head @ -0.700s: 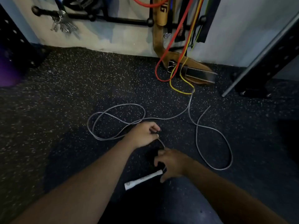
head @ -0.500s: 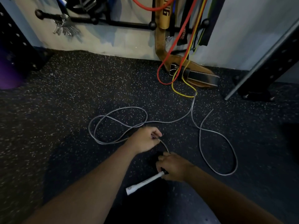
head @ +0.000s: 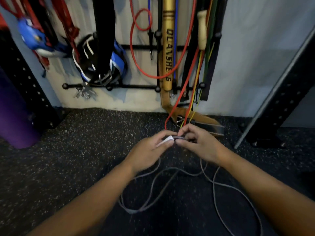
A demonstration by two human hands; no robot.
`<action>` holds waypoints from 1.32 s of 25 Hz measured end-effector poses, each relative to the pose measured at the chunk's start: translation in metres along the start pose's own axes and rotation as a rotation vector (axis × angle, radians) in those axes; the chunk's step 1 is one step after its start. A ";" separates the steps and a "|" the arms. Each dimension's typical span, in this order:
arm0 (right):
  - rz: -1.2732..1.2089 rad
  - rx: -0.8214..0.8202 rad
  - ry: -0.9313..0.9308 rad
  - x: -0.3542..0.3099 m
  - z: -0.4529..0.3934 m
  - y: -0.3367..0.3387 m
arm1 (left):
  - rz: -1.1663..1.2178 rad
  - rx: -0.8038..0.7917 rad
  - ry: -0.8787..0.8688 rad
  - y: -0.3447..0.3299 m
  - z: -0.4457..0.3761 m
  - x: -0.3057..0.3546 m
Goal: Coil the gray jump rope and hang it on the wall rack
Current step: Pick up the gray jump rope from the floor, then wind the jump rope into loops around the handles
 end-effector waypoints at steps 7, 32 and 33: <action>-0.388 0.169 -0.024 -0.059 -0.014 0.033 | 0.613 0.287 -0.052 0.074 -0.048 0.079; 0.240 0.015 0.243 -0.208 -0.018 0.130 | -0.725 -0.128 -0.273 0.119 -0.071 0.254; 0.243 0.045 0.240 -0.207 -0.016 0.133 | -0.694 -0.148 -0.276 0.118 -0.074 0.255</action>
Point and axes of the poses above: each hand's wrist, its own z-axis away from the middle knuckle, its own y-axis out of the back of the hand, x = y × z, the point moved 7 cm from there along -z, towards the middle knuckle, and after that the axes turned 3 degrees about -z, right-handed, at the moved point
